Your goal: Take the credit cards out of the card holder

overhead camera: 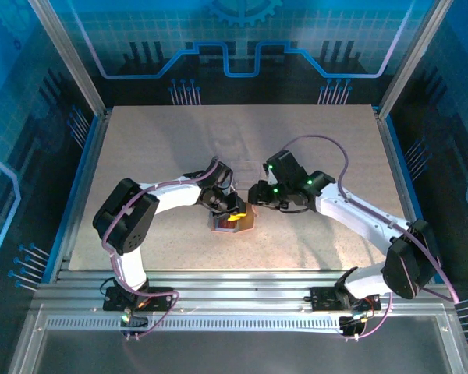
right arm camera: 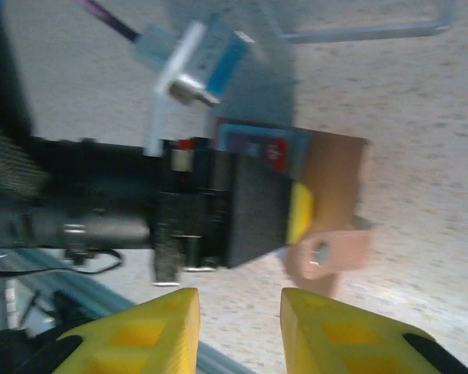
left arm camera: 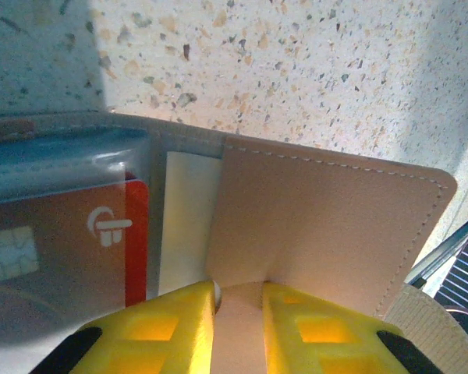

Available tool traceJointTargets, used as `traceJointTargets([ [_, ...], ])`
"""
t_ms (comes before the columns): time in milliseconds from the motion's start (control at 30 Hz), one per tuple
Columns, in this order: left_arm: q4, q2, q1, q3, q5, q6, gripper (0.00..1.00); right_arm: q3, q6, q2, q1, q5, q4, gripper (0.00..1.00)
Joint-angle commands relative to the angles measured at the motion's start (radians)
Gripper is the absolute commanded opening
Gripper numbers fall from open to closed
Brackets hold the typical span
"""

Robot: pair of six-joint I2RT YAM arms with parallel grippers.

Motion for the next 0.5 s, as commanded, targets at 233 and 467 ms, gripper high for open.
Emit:
traceJointTargets([
  [233,0.034,-0.006,-0.005,-0.012,0.027,-0.023,0.23,-0.021,0.083,0.131,0.043,-0.060,0.141,0.22],
  [467,0.034,-0.012,-0.002,-0.013,0.029,-0.021,0.22,-0.029,0.036,0.134,0.031,0.045,0.038,0.17],
])
